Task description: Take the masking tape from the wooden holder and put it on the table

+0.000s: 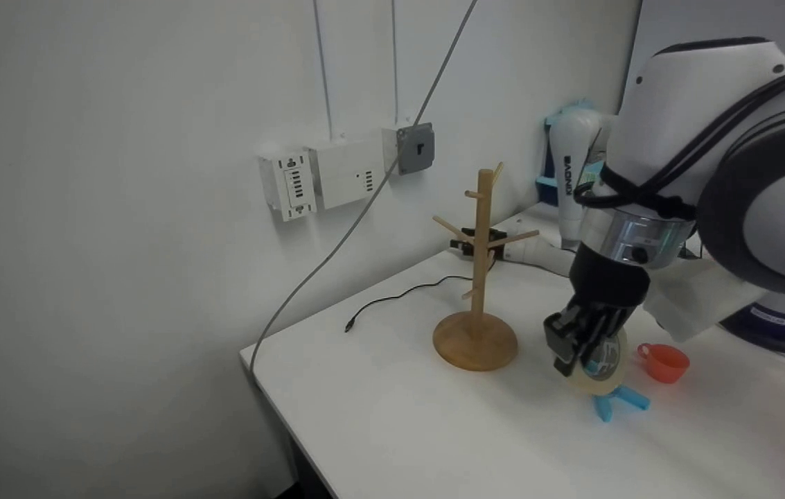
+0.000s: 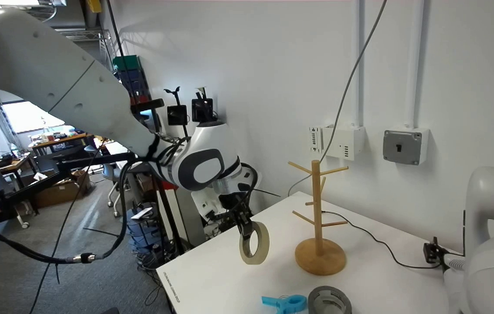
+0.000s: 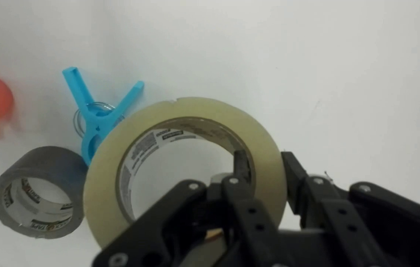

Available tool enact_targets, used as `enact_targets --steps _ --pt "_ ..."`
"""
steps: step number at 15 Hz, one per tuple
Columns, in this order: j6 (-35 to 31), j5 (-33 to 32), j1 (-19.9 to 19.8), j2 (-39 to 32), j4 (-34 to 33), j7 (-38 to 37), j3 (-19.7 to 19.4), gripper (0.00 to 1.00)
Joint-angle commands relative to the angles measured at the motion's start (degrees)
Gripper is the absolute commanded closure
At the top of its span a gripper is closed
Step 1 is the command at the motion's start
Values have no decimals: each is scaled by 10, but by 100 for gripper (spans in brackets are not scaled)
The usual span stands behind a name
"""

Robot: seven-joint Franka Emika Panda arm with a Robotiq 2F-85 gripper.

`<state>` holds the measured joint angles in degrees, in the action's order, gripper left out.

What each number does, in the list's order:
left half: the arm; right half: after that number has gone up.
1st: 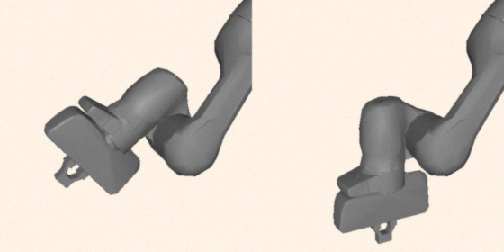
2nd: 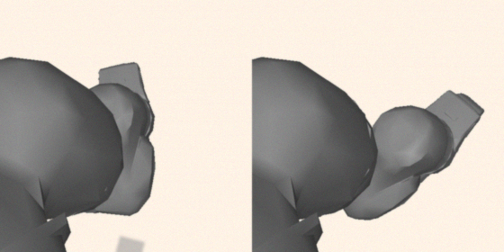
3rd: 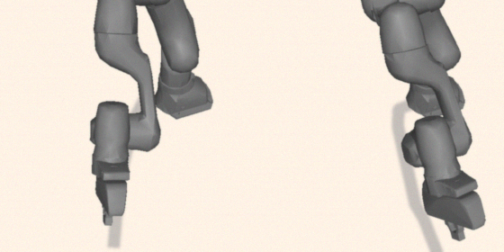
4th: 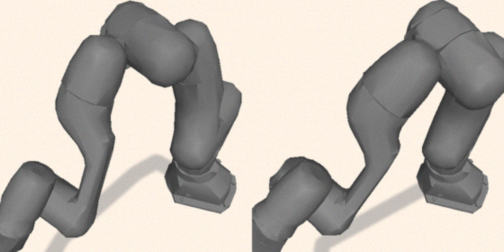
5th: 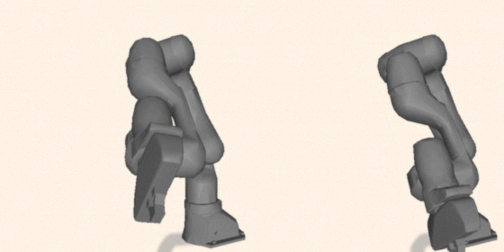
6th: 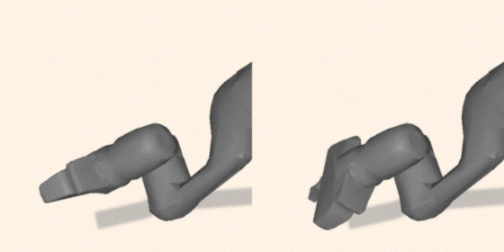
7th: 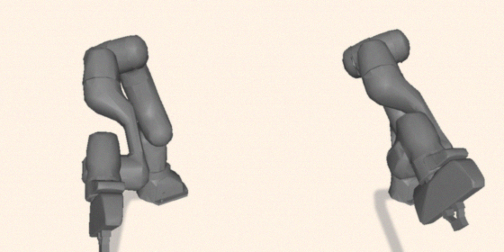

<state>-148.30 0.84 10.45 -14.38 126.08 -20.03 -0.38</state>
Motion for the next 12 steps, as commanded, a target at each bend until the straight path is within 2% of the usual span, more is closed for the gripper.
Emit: enact_targets --steps 1,6,12 --pt "48 64 -31 -59 -75 74 40 93" --pt "125 103 -48 -129 -163 117 59 93" --pt "199 89 -44 -184 -219 110 50 93"
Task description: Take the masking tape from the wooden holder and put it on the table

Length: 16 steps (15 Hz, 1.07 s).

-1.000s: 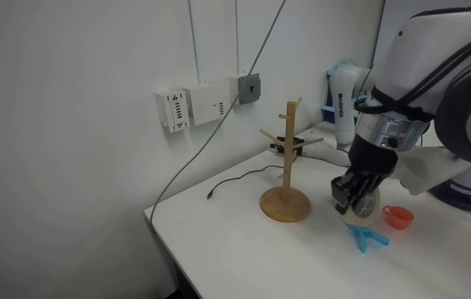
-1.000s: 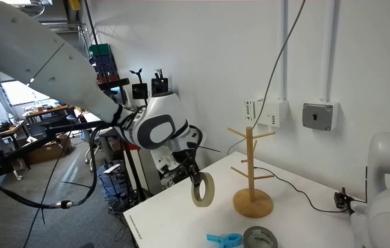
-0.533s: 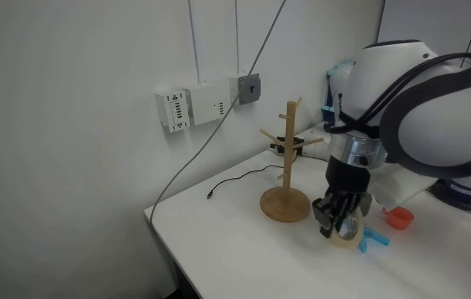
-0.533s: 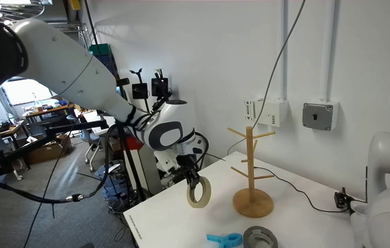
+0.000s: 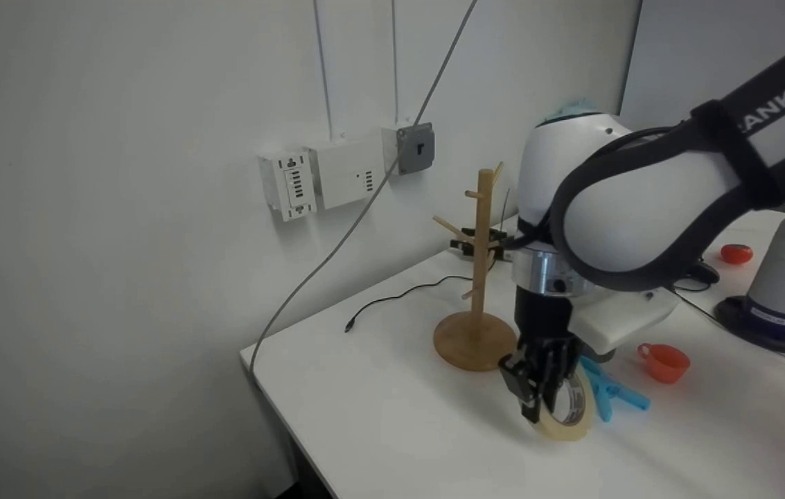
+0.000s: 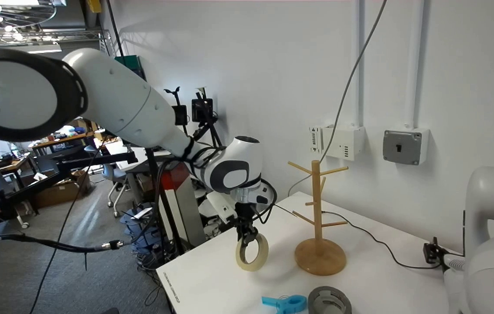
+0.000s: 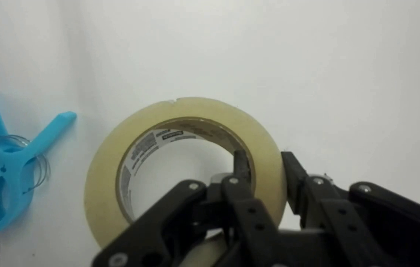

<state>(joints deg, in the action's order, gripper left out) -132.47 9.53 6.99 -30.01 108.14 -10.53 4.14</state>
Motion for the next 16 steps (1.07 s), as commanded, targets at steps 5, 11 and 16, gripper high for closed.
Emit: enact_targets --steps 5,11,16 --pt "60 -10 -7 -46 -41 13 -3 93" --pt "81 -25 -5 -66 -44 15 -8 93" --pt "113 -26 -7 -80 -54 19 -8 93"
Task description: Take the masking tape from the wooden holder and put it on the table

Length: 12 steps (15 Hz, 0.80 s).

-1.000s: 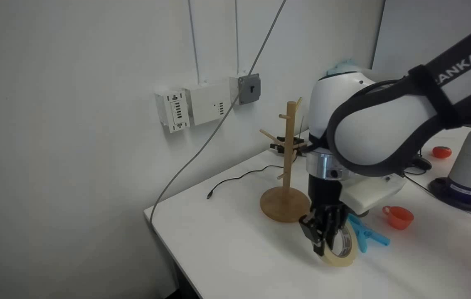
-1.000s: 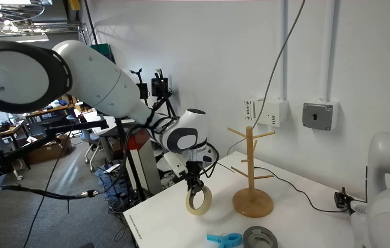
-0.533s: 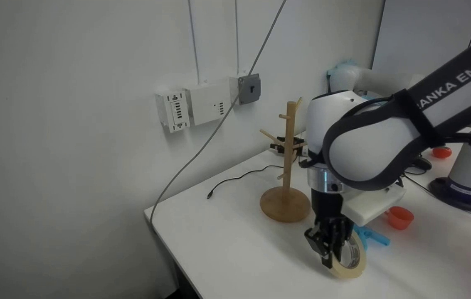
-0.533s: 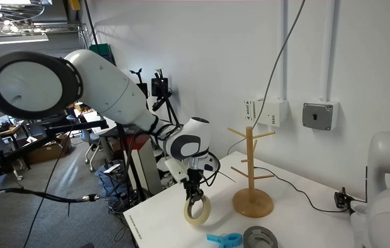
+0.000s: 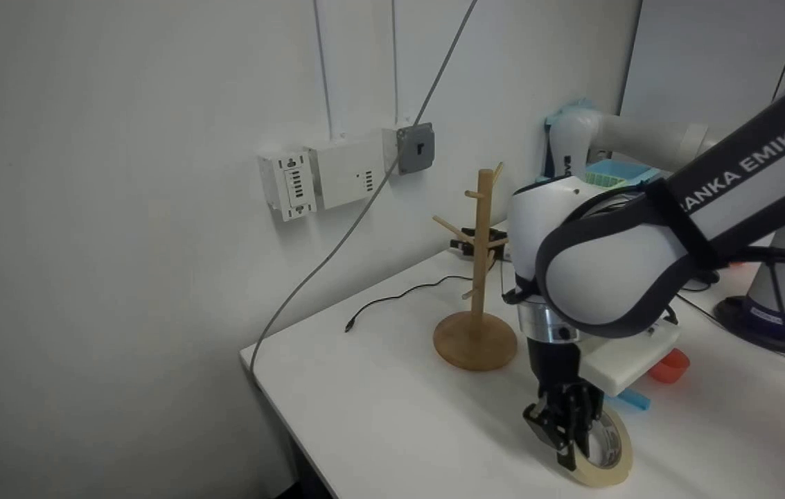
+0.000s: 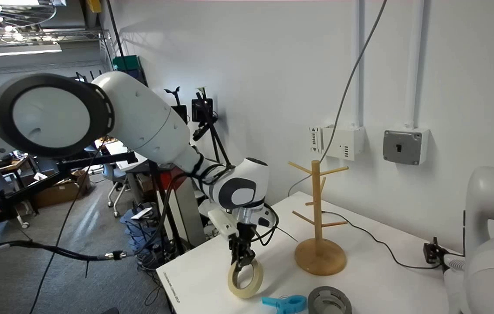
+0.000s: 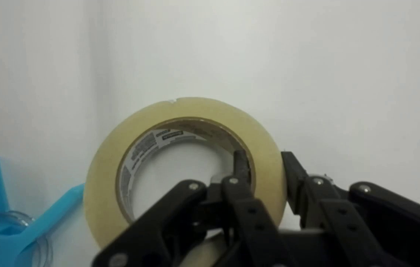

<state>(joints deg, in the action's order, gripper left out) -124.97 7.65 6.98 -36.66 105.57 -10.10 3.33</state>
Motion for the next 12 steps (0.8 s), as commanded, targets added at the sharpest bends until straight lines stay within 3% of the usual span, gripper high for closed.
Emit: enact_targets --steps 1,2,4,10,12 --pt "44 -8 -7 -16 -32 14 -1 67" --pt "51 -8 -6 -17 -35 14 -1 46" --pt "61 -10 -6 -19 -39 13 -2 41" --pt "68 -11 -9 -13 -38 17 -3 1" --pt "61 -9 -10 -4 -31 18 -4 0"
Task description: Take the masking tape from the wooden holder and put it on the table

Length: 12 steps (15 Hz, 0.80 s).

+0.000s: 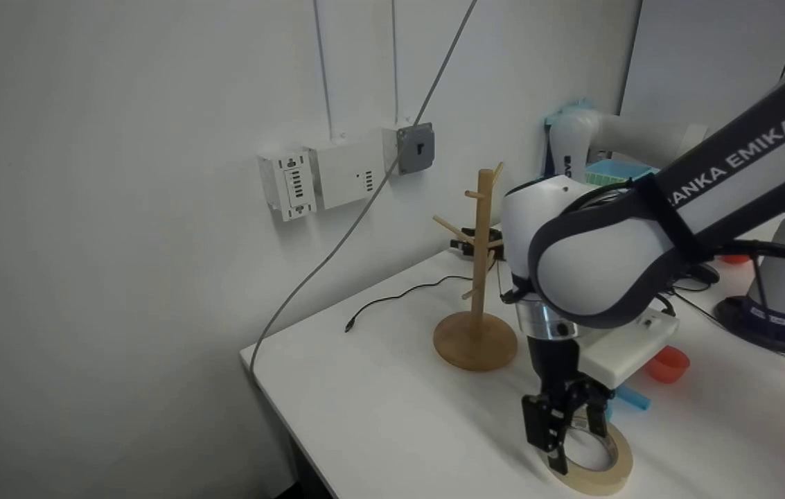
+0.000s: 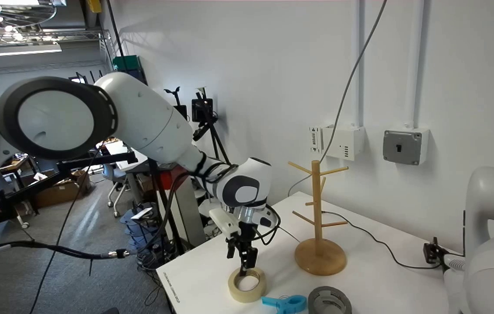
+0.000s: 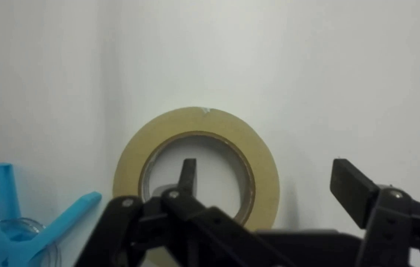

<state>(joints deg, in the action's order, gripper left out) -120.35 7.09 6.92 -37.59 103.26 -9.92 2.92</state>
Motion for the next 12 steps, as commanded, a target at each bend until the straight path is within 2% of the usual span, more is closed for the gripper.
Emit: enact_targets --steps 1,6,12 --pt "11 -1 -12 12 -1 19 0 0" --pt "-7 5 -26 55 29 26 -3 0" --pt "-29 3 -38 140 80 26 -10 0"
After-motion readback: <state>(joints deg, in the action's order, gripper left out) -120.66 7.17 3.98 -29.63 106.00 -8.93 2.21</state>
